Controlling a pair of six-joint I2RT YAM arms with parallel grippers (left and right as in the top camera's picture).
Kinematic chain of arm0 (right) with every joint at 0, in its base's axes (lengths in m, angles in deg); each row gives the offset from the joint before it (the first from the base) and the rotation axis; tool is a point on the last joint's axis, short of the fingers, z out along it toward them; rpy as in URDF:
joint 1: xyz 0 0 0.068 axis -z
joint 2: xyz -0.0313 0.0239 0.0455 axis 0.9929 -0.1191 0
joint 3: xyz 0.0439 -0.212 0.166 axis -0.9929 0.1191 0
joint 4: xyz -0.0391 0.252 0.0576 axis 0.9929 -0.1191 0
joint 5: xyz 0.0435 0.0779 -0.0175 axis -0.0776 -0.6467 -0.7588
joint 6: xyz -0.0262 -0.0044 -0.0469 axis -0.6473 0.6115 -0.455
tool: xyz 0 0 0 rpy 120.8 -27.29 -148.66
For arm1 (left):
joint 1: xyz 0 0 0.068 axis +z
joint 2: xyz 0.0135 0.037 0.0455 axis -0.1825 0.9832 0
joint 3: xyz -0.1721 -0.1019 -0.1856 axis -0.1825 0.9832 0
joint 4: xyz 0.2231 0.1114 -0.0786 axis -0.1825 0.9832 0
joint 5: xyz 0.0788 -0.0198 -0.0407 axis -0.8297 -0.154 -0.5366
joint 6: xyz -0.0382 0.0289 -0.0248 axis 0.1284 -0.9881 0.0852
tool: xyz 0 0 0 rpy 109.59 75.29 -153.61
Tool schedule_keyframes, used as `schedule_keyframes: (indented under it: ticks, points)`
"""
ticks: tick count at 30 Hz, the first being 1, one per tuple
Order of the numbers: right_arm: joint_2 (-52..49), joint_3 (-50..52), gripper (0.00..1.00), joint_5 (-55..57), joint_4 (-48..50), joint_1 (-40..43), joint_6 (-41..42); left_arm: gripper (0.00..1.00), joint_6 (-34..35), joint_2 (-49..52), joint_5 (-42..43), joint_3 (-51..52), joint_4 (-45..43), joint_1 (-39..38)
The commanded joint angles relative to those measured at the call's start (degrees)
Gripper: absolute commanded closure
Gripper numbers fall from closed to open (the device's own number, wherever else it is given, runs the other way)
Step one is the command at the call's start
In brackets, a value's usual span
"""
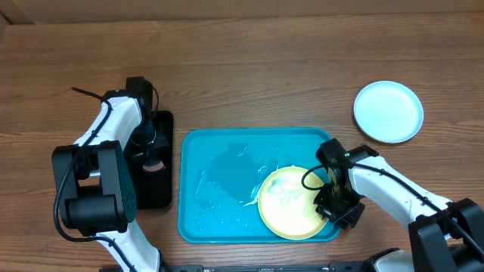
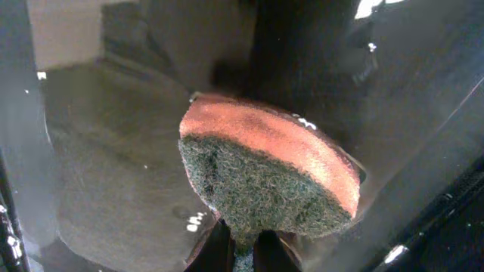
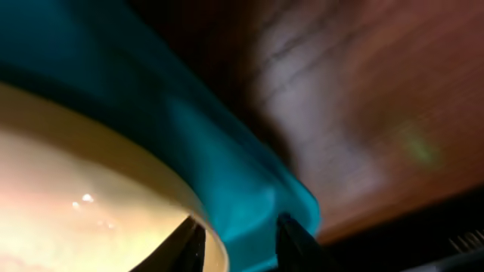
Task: Clean dirty plates on tray and stack at the side
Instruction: 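Grip the yellow plate's rim and drag it to the tray center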
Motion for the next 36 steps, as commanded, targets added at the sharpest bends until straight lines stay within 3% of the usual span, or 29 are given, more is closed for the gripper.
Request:
schedule_keyframes:
  ticks: [1, 4, 6, 8, 14, 17, 23, 28, 36]
  points:
    - [1.0, 0.7, 0.65, 0.8, 2.6, -0.3, -1.5, 0.96, -1.1, 0.0, 0.7, 0.1, -0.2, 0.1]
    - [1.0, 0.7, 0.62, 1.0, 4.2, -0.3, -1.9, 0.96, -1.1, 0.0, 0.7, 0.1, -0.2, 0.1]
    - [1.0, 0.7, 0.77, 1.0, 5.5, -0.3, -2.9, 0.96, -1.1, 0.0, 0.7, 0.1, -0.2, 0.1]
    - [1.0, 0.7, 0.85, 1.0, 6.8, -0.3, -3.7, 0.96, -1.1, 0.0, 0.7, 0.1, -0.2, 0.1]
    - [1.0, 0.7, 0.84, 1.1, 10.2, -0.3, -6.7, 0.96, -1.1, 0.0, 0.7, 0.1, 0.0, 0.1]
    - [1.0, 0.7, 0.96, 2.2, 14.1, -0.3, -8.1, 0.96, -1.1, 0.0, 0.7, 0.1, 0.0, 0.1]
    - [1.0, 0.6, 0.96, 4.0, 23.0, -0.3, -13.6, 0.96, -1.3, 0.0, 0.7, 0.1, 0.3, 0.1]
    - [1.0, 0.5, 0.96, 4.3, 27.5, -0.3, -22.9, 0.96, -2.3, 0.0, 0.7, 0.1, 0.7, 0.1]
    - [1.0, 0.2, 0.96, 7.5, 28.0, -0.3, -34.9, 0.96, -6.3, 0.0, 4.0, 0.1, -0.5, 0.1]
